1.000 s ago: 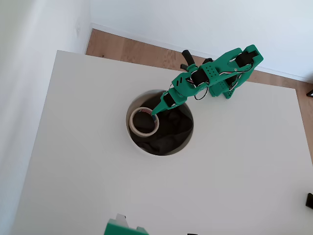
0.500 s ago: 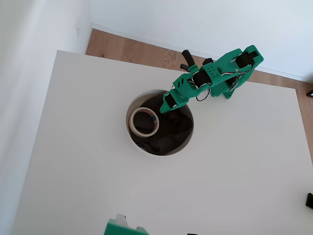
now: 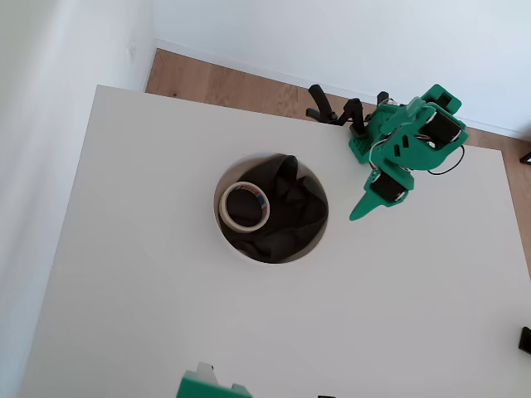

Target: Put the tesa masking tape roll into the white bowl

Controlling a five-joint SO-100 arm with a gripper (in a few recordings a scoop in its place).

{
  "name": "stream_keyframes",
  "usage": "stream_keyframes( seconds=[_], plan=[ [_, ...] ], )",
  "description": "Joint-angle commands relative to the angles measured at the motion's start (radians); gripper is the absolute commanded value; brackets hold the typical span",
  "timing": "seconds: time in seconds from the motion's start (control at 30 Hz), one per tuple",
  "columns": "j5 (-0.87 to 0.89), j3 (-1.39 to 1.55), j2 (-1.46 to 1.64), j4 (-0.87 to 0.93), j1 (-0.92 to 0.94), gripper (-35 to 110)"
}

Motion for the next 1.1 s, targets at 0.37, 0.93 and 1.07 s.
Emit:
stream_keyframes(
  seconds=[0.37,0.93,1.07],
  plan=[
    [0.009,0.922,0.873,-0.081,-0.482,-8],
    [-0.028,1.669,1.364,-0.278,-0.512,-8],
    [-0.012,1.792,1.5,-0.285,-0.526,-8]
  ],
)
